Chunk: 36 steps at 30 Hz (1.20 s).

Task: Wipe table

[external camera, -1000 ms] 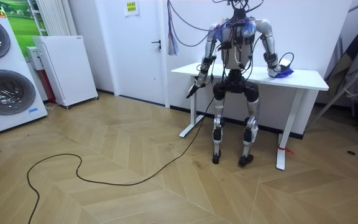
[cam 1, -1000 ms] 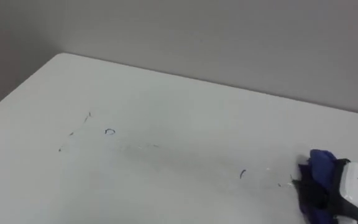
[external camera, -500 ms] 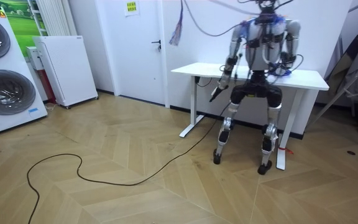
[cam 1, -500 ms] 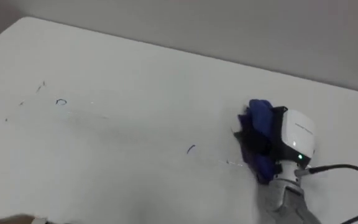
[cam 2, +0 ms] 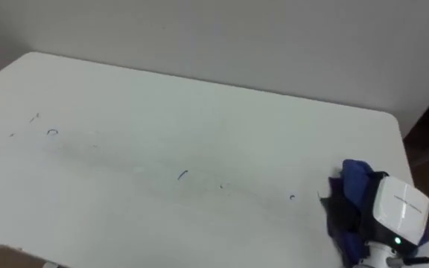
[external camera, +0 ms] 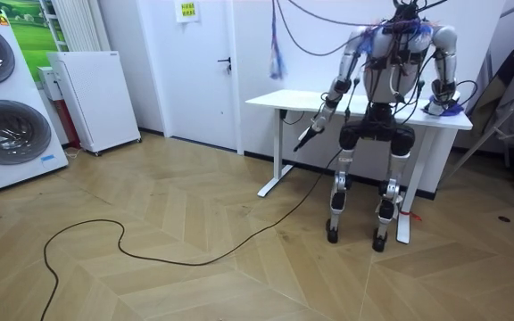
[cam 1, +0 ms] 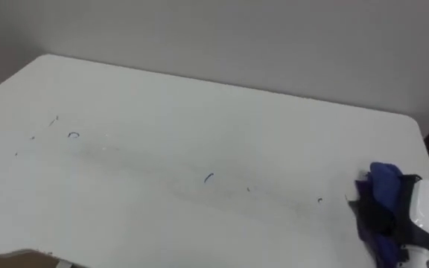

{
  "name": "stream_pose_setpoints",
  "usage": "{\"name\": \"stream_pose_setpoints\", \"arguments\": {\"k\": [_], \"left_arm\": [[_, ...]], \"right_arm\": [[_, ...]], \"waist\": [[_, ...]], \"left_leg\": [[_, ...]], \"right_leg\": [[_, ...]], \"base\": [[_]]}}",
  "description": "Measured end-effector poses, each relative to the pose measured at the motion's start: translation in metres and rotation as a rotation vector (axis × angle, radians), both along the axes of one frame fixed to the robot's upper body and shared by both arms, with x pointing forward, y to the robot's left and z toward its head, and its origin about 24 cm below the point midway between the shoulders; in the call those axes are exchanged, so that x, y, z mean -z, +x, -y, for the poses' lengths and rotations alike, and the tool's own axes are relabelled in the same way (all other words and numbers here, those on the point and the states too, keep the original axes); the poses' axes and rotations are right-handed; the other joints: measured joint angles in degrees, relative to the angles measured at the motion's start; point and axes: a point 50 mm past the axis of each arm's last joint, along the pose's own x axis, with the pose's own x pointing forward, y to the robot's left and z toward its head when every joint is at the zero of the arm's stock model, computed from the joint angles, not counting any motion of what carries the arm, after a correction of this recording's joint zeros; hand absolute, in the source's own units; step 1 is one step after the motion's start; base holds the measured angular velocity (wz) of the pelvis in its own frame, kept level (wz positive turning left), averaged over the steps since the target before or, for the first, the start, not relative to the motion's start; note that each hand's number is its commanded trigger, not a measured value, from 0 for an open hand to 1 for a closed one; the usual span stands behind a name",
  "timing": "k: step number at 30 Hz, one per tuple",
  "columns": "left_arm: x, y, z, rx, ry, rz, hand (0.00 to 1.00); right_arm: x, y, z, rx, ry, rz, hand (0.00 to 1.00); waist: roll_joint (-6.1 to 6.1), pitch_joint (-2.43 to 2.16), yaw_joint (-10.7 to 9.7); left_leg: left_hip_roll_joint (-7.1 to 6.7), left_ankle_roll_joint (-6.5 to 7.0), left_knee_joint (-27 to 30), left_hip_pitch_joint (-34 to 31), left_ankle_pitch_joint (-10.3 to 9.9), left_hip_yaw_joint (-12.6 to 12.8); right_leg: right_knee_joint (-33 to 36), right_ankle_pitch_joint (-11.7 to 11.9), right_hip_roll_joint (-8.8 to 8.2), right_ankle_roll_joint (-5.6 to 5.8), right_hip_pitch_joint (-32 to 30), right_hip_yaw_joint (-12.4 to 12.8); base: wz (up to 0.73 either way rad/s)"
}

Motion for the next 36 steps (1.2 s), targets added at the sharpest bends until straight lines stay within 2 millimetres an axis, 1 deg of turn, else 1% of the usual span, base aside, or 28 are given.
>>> {"name": "stream_pose_setpoints", "arguments": {"k": [1,2,4,5,6,7,8,9,10,11,12,13,14,15,16,17,18,19,21,22,23,24,26,28,32,36], "left_arm": [[-0.001,0.013,0.002,0.024,0.000,0.028,0.00],[-0.001,0.018,0.004,0.039,-0.001,0.040,0.00],[-0.002,0.035,0.009,0.046,-0.007,0.089,0.00],[-0.003,0.038,0.010,0.041,-0.007,0.101,0.00],[-0.004,0.046,0.012,0.027,-0.013,0.128,0.00],[-0.004,0.053,0.015,0.023,-0.022,0.149,0.00],[-0.004,0.055,0.016,0.023,-0.029,0.157,0.00],[-0.004,0.059,0.019,0.038,-0.037,0.167,0.00],[-0.004,0.063,0.022,0.055,-0.043,0.175,0.00],[-0.004,0.064,0.024,0.065,-0.047,0.178,0.00],[-0.003,0.065,0.029,0.075,-0.058,0.181,0.00],[-0.003,0.066,0.032,0.082,-0.064,0.187,0.00],[-0.003,0.066,0.033,0.084,-0.063,0.190,0.00],[-0.003,0.067,0.034,0.091,-0.052,0.196,0.00],[-0.003,0.065,0.034,0.096,-0.047,0.187,0.00],[-0.003,0.064,0.034,0.096,-0.046,0.182,0.00],[-0.002,0.061,0.034,0.093,-0.045,0.170,0.00],[-0.001,0.056,0.033,0.087,-0.043,0.157,0.00],[0.001,0.049,0.032,0.079,-0.043,0.136,0.00],[0.001,0.045,0.033,0.078,-0.046,0.127,0.00],[0.001,0.045,0.033,0.078,-0.047,0.124,0.00],[0.001,0.045,0.032,0.078,-0.049,0.123,0.00],[0.002,0.044,0.033,0.090,-0.052,0.117,0.00],[0.002,0.041,0.034,0.096,-0.059,0.106,0.00],[0.002,0.037,0.034,0.088,-0.053,0.093,0.00],[-0.002,0.040,0.036,0.090,-0.059,0.133,0.00]], "right_arm": [[0.000,0.003,-0.005,0.001,0.010,0.000,1.00],[-0.001,0.007,-0.009,-0.007,0.014,0.005,1.00],[-0.005,0.018,-0.025,-0.067,0.034,0.001,1.00],[-0.007,0.022,-0.032,-0.092,0.044,0.000,1.00],[-0.008,0.028,-0.046,-0.139,0.067,-0.004,1.00],[-0.009,0.036,-0.062,-0.191,0.100,-0.005,1.00],[-0.010,0.040,-0.072,-0.219,0.120,-0.005,1.00],[-0.012,0.047,-0.093,-0.288,0.161,-0.011,1.00],[-0.014,0.054,-0.113,-0.359,0.187,-0.017,1.00],[-0.016,0.057,-0.122,-0.392,0.196,-0.020,1.00],[-0.021,0.063,-0.138,-0.459,0.218,-0.021,1.00],[-0.025,0.068,-0.150,-0.511,0.229,-0.025,1.00],[-0.027,0.071,-0.155,-0.541,0.232,-0.028,1.00],[-0.032,0.077,-0.164,-0.592,0.225,-0.028,1.00],[-0.035,0.081,-0.169,-0.625,0.222,-0.028,1.00],[-0.036,0.082,-0.170,-0.630,0.223,-0.028,0.62],[-0.036,0.084,-0.171,-0.634,0.225,-0.025,0.22],[-0.036,0.085,-0.172,-0.637,0.226,-0.027,0.00],[-0.033,0.085,-0.172,-0.643,0.229,-0.039,0.00],[-0.030,0.084,-0.171,-0.643,0.228,-0.052,0.00],[-0.028,0.083,-0.170,-0.641,0.229,-0.060,0.00],[-0.025,0.082,-0.169,-0.638,0.228,-0.075,0.00],[-0.020,0.080,-0.168,-0.643,0.209,-0.104,0.00],[-0.016,0.077,-0.167,-0.659,0.162,-0.125,0.00],[-0.014,0.073,-0.162,-0.650,0.146,-0.118,0.00],[-0.015,0.069,-0.158,-0.641,0.135,-0.080,0.00]], "waist": [[-0.08,0.06,0.1],[-0.19,0.14,0.2],[-0.54,0.35,0.6],[-0.70,0.47,0.6],[-0.92,0.60,0.6],[-1.10,0.62,0.9],[-1.32,0.64,1.3],[-1.66,0.84,1.8],[-2.04,1.07,1.8],[-2.10,1.10,1.9],[-2.04,1.14,2.6],[-1.82,1.50,4.0],[-1.65,1.76,4.7],[-1.32,2.53,5.6],[-1.07,2.62,6.1],[-1.06,2.57,6.3],[-0.81,2.62,6.9],[-0.70,2.58,7.1],[-0.70,2.39,7.1],[-0.92,2.16,7.1],[-0.94,2.07,7.1],[-1.28,1.85,7.1],[-1.79,1.66,7.4],[-1.95,1.55,7.6],[-1.94,1.43,7.7],[-1.98,1.32,7.7]], "left_leg": [[-0.32,0.24,-0.6,0.4,0.2,-0.2],[-0.38,0.24,-0.8,0.5,0.2,-0.2],[-0.40,0.26,-1.9,1.0,0.2,-0.2],[-0.38,0.27,-2.1,1.0,0.2,-0.3],[-0.40,0.24,-2.6,1.0,0.4,-0.6],[-0.47,0.17,-3.5,1.0,0.6,-1.0],[-0.58,0.15,-4.0,1.1,0.7,-1.3],[-0.66,0.39,-4.4,1.0,0.8,-2.6],[-0.63,0.27,-4.4,0.6,0.8,-3.9],[-0.63,0.19,-4.5,0.4,0.8,-4.5],[-0.60,0.04,-4.9,0.2,0.9,-5.2],[-0.54,-0.16,-5.3,0.1,1.0,-5.4],[-0.54,-0.24,-5.4,-0.2,1.1,-5.5],[-0.64,-0.26,-5.4,-0.7,1.2,-6.0],[-0.78,-0.27,-5.4,-1.3,1.4,-6.7],[-0.85,-0.28,-5.4,-1.4,1.4,-7.1],[-1.06,-0.23,-5.4,-1.5,1.6,-7.7],[-1.20,-0.17,-5.6,-1.6,1.7,-7.9],[-1.33,-0.13,-5.6,-1.5,1.8,-8.1],[-1.39,-0.12,-5.6,-1.2,1.8,-8.2],[-1.43,-0.10,-5.6,-1.2,1.8,-8.3],[-1.50,-0.06,-5.6,-1.0,1.8,-8.5],[-1.54,-0.05,-5.6,-0.3,1.8,-8.6],[-1.66,-0.03,-5.6,0.6,1.8,-8.7],[-1.75,-0.01,-5.6,0.9,1.8,-8.9],[-1.94,0.15,-5.8,1.1,1.9,-9.1]], "right_leg": [[-0.3,0.4,-0.02,0.01,-0.1,0.0],[-0.4,0.5,0.01,-0.02,-0.1,0.0],[-1.2,1.2,0.40,-0.42,-0.1,-0.4],[-1.1,1.4,0.49,-0.67,-0.2,-0.7],[-1.2,1.7,0.56,-1.14,-0.5,-1.7],[-1.2,1.8,0.75,-1.29,-1.2,-2.1],[-1.5,1.8,0.94,-1.30,-1.4,-2.1],[-2.3,2.0,1.46,-1.71,-1.4,-2.3],[-2.6,2.3,1.71,-2.25,-1.4,-3.3],[-2.9,2.3,1.88,-2.44,-1.4,-3.4],[-3.1,2.1,1.97,-2.73,-1.4,-4.0],[-3.1,2.0,1.94,-2.87,-1.7,-4.8],[-3.1,2.0,1.94,-2.89,-2.0,-4.9],[-3.1,2.1,1.86,-3.02,-2.3,-5.4],[-3.1,2.1,1.63,-3.03,-2.7,-6.4],[-3.1,2.0,1.50,-3.06,-2.7,-6.9],[-3.0,1.9,1.14,-3.05,-2.7,-7.9],[-2.9,1.8,0.92,-3.04,-2.7,-8.4],[-2.9,1.8,0.70,-2.97,-2.3,-9.2],[-3.1,1.7,0.65,-2.83,-1.8,-9.3],[-3.1,1.6,0.65,-2.80,-1.7,-9.3],[-3.1,1.6,0.65,-2.76,-1.4,-9.3],[-3.1,1.6,0.64,-2.71,-0.6,-9.3],[-3.2,1.4,0.57,-2.51,0.3,-9.2],[-3.2,1.4,0.54,-2.44,0.7,-9.3],[-3.2,1.3,0.38,-2.40,0.9,-9.2]], "base": [[-0.20],[-0.30],[-0.39],[-0.35],[-0.28],[-0.31],[-0.31],[-0.11],[0.04],[0.26],[0.22],[0.15],[0.05],[0.14],[0.20],[0.29],[0.23],[0.19],[0.09],[0.07],[0.10],[0.09],[0.03],[0.00],[0.03],[0.02]]}}
